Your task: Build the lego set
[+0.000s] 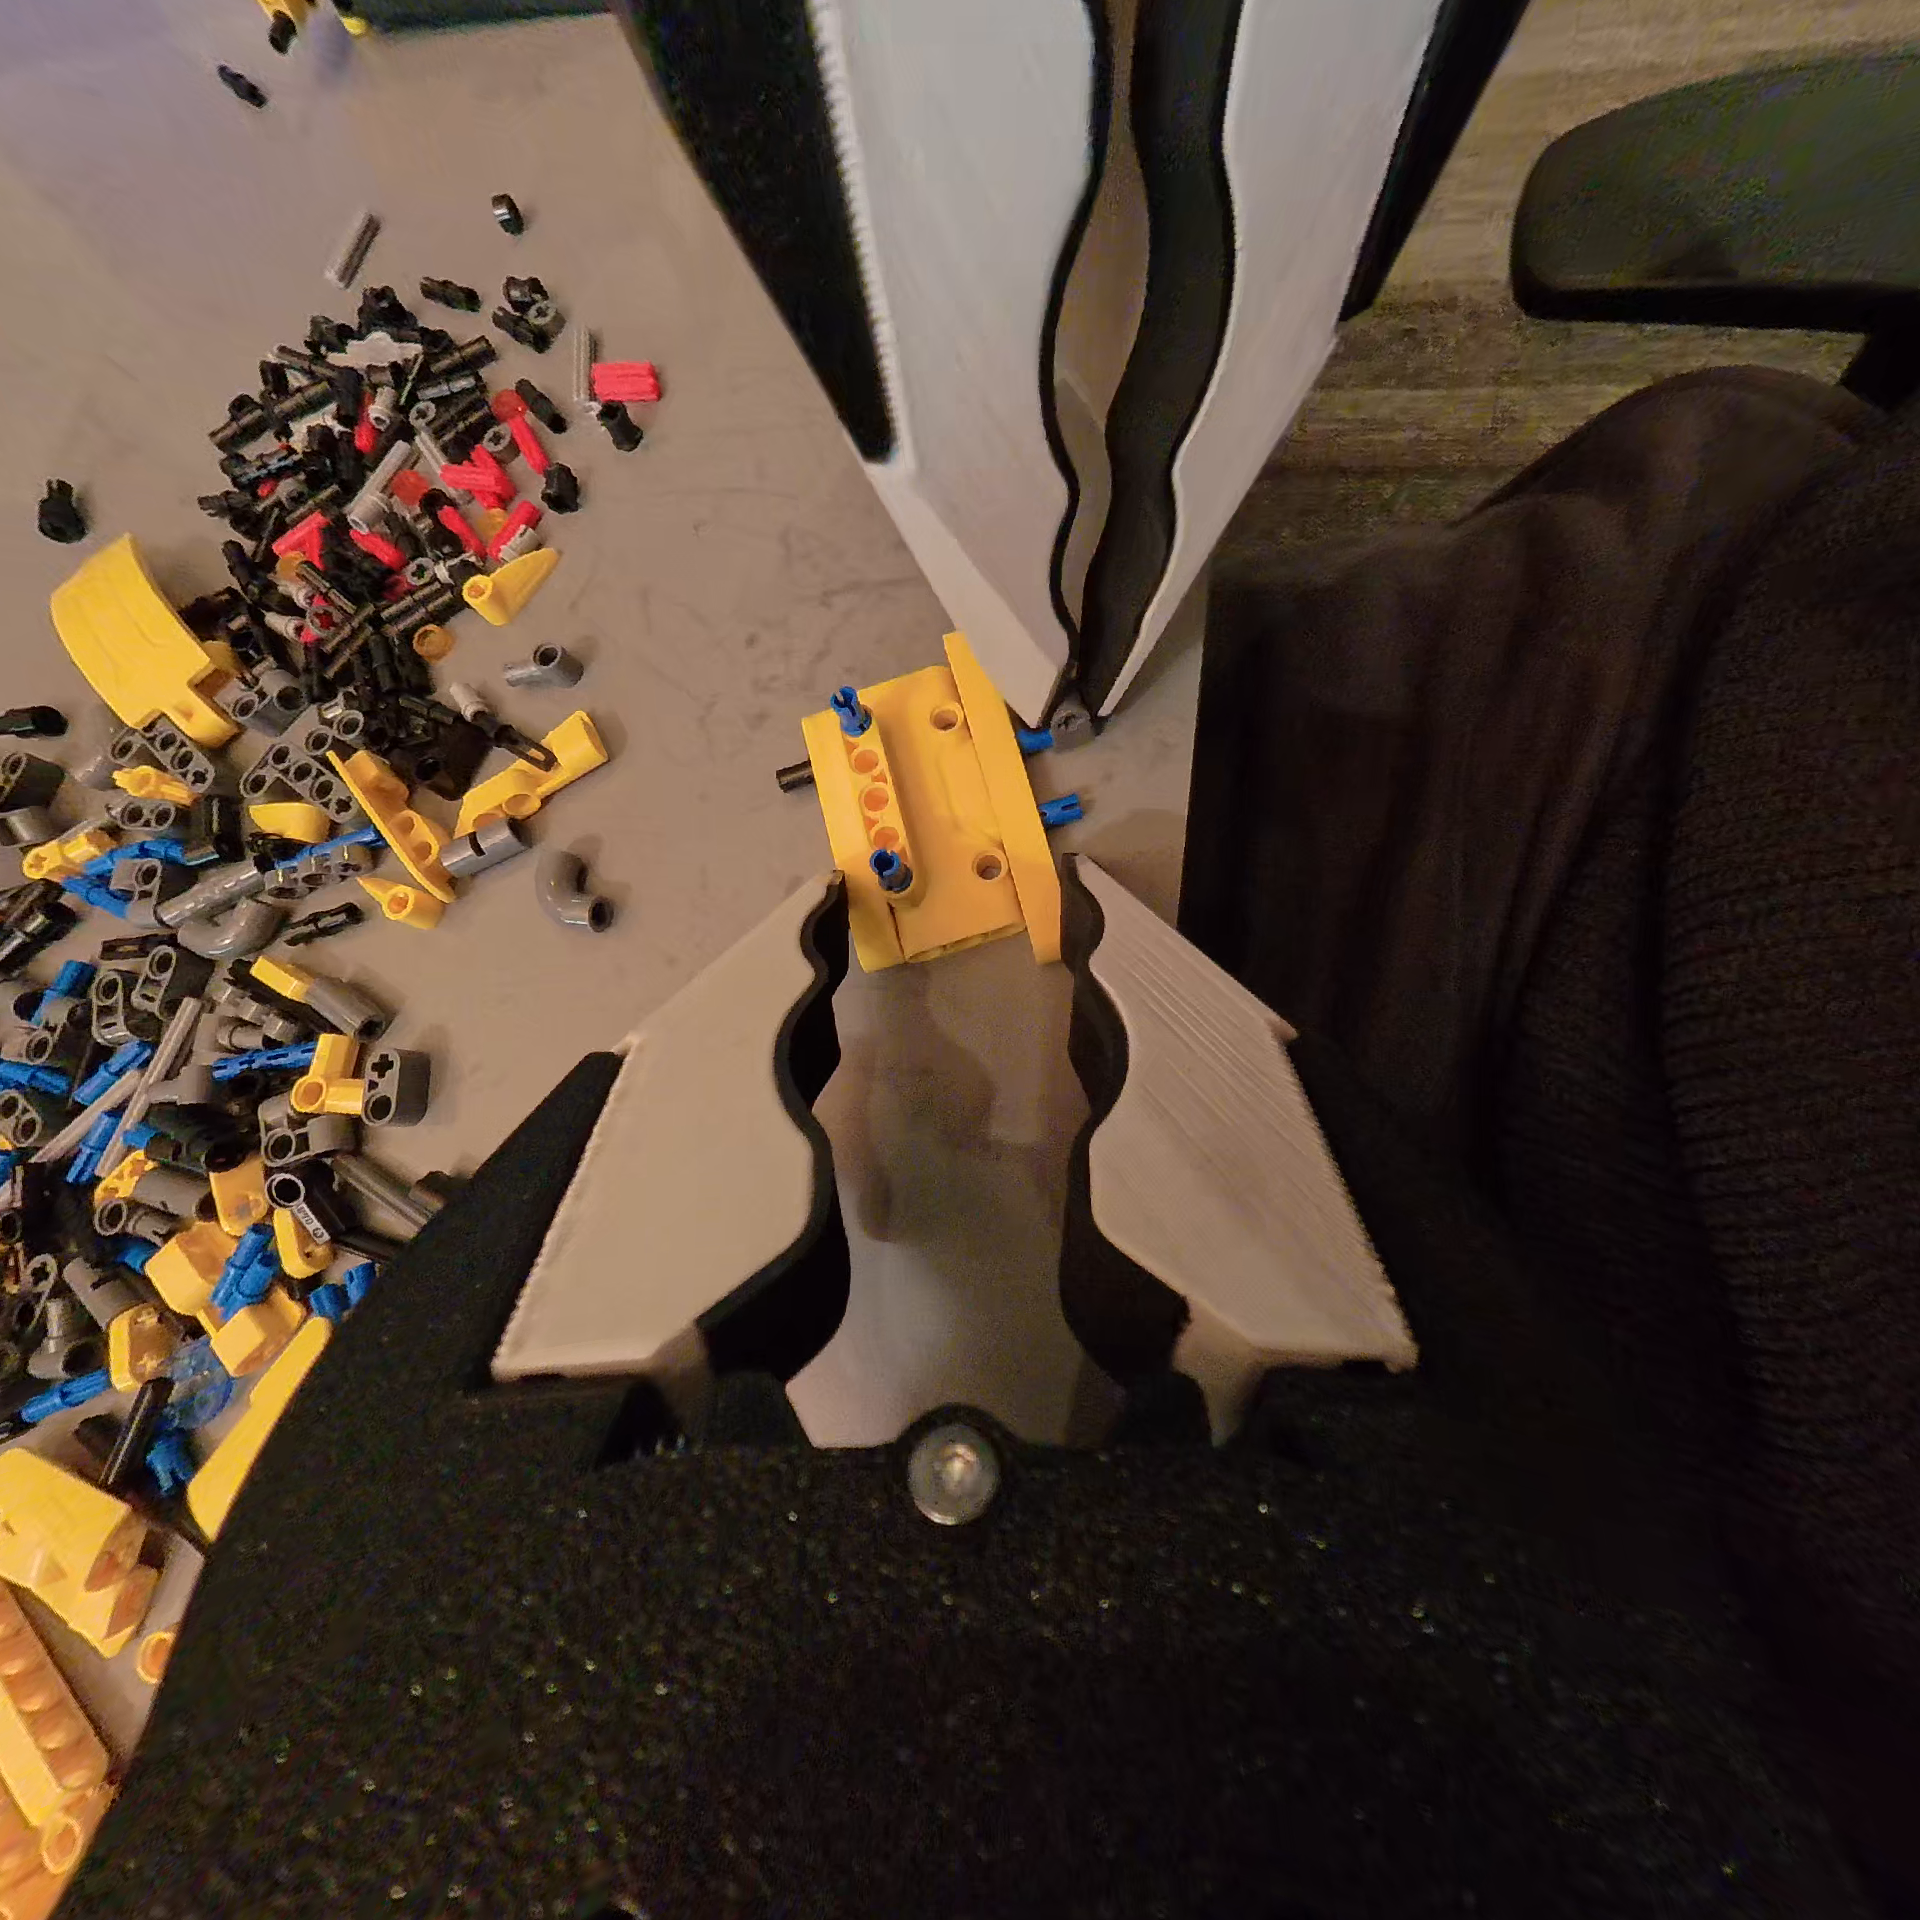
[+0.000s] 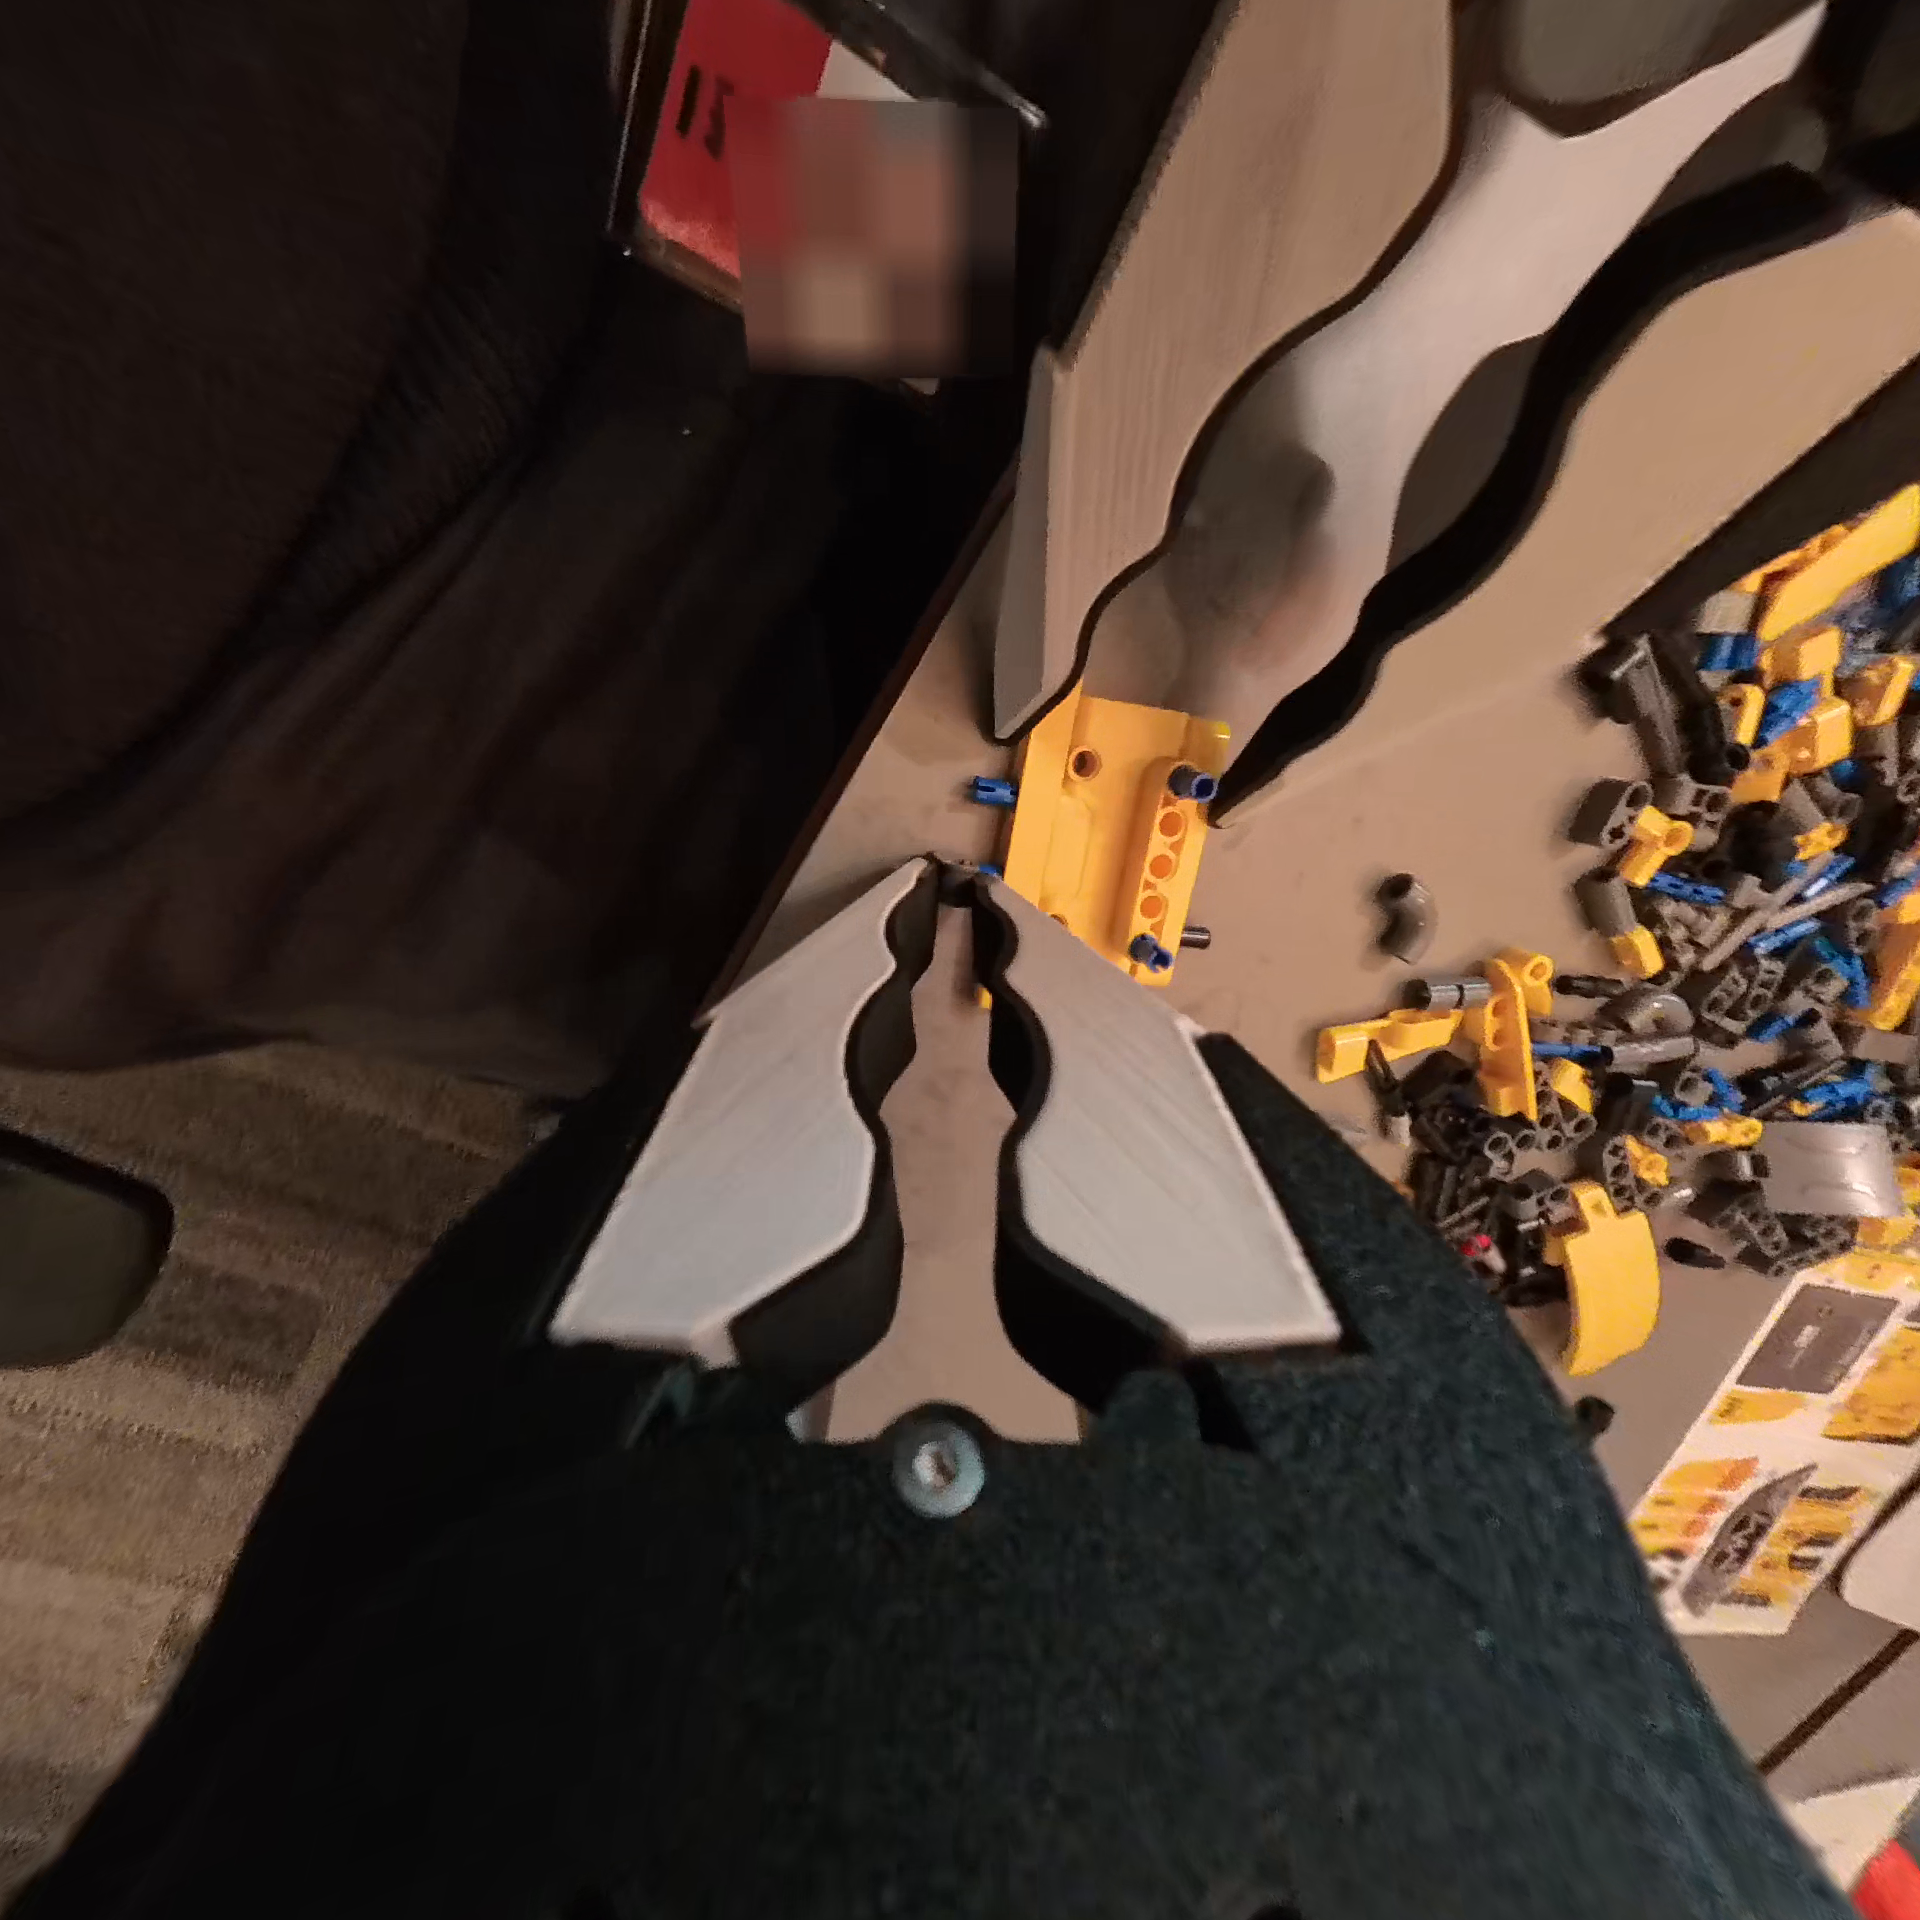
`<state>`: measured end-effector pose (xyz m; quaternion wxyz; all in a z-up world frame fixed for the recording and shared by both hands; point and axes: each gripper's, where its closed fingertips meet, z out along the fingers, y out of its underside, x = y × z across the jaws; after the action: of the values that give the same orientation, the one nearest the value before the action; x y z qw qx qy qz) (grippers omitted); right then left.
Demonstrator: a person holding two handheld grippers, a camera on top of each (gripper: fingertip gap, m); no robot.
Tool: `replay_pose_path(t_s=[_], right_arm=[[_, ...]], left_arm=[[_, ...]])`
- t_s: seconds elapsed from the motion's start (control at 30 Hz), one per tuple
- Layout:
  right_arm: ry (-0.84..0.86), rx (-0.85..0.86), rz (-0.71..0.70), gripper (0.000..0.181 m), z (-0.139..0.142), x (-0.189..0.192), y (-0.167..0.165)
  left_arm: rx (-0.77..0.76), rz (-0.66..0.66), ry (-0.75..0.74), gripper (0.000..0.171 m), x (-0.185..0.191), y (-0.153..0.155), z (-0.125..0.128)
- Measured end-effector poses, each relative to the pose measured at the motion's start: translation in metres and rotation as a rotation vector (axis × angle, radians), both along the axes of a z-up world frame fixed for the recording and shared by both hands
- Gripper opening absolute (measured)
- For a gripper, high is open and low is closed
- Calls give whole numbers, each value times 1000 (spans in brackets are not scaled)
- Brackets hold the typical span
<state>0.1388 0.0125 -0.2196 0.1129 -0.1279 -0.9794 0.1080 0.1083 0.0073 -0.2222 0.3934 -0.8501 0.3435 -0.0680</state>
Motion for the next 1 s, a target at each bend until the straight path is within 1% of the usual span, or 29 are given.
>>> replay_pose_path(t_s=[0.17,0.3,0.5,0.6,0.7,0.73,0.8,0.9,1.0], right_arm=[[7,-29,-4,5,0,-4,2],[101,-34,-43,6,0,-4,2],[147,-149,-123,7,1,-4,1],[123,-166,-130,6,1,-5,2],[118,-147,-145,7,1,-6,3],[138,-140,-150,10,2,-7,3],[231,-111,-171,32,7,-13,8],[347,-90,-165,37,16,-14,12],[435,-178,-234,38,27,-16,15]], left_arm=[[1,1,-1,41,1,0,0],[1,-4,0,41,1,0,0],[0,-6,-2,41,1,0,0],[2,-8,1,41,1,0,0],[1,9,-1,41,1,0,0],[2,9,-1,41,1,0,0],[-7,7,-14,41,1,1,0],[-16,4,-24,41,1,0,0],[-9,3,-17,41,1,0,0]])
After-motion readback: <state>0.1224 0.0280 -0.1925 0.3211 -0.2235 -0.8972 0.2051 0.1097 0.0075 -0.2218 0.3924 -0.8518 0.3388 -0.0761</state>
